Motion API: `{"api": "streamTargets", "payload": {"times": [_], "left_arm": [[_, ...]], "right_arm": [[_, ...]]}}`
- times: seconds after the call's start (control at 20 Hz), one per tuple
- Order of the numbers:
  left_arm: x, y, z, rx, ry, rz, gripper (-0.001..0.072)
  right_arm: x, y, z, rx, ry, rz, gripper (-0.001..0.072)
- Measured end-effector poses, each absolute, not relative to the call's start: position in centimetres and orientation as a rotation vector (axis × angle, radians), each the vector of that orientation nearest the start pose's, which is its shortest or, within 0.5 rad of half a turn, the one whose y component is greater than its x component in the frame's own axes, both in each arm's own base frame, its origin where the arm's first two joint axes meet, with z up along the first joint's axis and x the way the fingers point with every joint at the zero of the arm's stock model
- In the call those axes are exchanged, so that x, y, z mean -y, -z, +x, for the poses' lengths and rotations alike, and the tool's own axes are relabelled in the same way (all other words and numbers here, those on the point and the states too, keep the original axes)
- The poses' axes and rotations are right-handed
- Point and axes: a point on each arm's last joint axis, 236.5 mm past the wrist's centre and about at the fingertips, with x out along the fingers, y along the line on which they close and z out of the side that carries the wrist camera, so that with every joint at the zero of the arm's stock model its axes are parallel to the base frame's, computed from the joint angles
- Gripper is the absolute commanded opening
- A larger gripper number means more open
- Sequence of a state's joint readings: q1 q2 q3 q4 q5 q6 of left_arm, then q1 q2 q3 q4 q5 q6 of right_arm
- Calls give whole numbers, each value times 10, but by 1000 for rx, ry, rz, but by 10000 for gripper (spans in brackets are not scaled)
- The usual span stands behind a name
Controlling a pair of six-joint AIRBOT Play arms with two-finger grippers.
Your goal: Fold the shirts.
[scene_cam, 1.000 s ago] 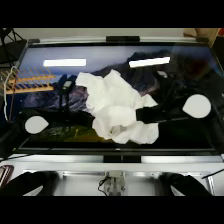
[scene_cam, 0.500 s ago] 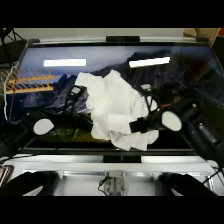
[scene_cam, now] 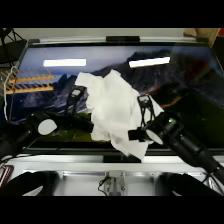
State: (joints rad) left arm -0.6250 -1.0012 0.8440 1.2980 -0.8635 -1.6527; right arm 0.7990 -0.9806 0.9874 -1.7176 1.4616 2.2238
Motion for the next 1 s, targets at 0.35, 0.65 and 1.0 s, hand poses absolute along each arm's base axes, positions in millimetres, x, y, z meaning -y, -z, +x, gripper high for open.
{"api": "streamTargets", "payload": {"times": [0.35, 0.65, 1.0], "left_arm": [[291, -4, 242, -1126, 666, -149, 57], [308, -8, 238, -1089, 698, -176, 57], [310, -10, 238, -1080, 703, -182, 58]], "right_arm": [[-151, 11, 191, -1448, 70, -42, 451], [-162, 24, 179, -1463, 168, 63, 634], [-141, 48, 154, -1560, 315, -89, 633]]}}
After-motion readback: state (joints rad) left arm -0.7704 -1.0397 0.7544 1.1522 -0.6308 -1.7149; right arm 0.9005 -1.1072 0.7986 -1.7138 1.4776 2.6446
